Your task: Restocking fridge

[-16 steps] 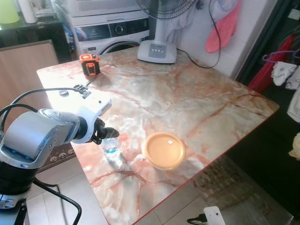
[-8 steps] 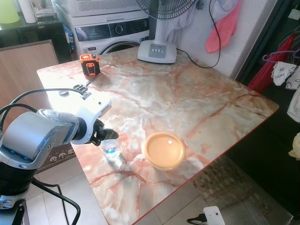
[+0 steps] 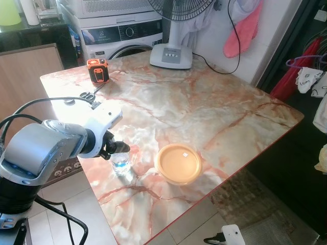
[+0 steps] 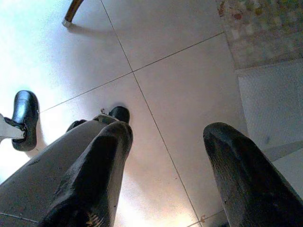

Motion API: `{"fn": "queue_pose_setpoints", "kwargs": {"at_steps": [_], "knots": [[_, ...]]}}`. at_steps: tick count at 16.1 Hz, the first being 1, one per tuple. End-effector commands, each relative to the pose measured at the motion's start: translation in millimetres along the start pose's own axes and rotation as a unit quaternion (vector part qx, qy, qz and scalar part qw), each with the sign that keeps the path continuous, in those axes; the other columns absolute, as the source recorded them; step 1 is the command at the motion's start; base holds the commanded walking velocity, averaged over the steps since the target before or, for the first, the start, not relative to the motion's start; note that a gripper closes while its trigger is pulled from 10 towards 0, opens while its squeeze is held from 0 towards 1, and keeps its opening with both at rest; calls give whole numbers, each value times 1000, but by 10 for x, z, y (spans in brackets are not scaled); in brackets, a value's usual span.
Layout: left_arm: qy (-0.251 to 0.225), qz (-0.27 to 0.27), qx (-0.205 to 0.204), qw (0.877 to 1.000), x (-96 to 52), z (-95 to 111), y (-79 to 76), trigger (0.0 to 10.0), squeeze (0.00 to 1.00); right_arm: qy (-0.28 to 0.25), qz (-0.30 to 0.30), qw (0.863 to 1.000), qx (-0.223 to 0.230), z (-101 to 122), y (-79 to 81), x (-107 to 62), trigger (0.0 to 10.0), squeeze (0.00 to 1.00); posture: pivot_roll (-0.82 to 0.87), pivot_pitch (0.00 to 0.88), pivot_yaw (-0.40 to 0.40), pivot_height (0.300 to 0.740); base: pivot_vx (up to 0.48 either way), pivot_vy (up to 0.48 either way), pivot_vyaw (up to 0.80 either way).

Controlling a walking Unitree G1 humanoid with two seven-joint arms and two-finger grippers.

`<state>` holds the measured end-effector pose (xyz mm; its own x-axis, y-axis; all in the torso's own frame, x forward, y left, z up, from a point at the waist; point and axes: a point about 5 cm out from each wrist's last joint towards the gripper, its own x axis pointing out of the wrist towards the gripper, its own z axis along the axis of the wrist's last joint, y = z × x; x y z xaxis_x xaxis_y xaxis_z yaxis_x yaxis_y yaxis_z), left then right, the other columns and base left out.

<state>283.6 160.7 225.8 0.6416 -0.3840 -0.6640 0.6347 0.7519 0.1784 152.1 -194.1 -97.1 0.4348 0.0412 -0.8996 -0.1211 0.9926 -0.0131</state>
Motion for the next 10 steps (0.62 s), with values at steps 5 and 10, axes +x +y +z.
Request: {"fn": "queue_pose_setpoints", "kwargs": {"at_steps": [5,10], "knots": [[4,-1,7,1000,13,-21,-6,10000,0,3,-5,1000,-1,-9,-37,-7,10000,0,63,0,-93,740,0,0,0],[4,0,11,1000,20,-25,-8,9882,0,3,-4,1000,-1,-8,-37,-7,10000,0,62,0,-93,740,0,0,0]]}}
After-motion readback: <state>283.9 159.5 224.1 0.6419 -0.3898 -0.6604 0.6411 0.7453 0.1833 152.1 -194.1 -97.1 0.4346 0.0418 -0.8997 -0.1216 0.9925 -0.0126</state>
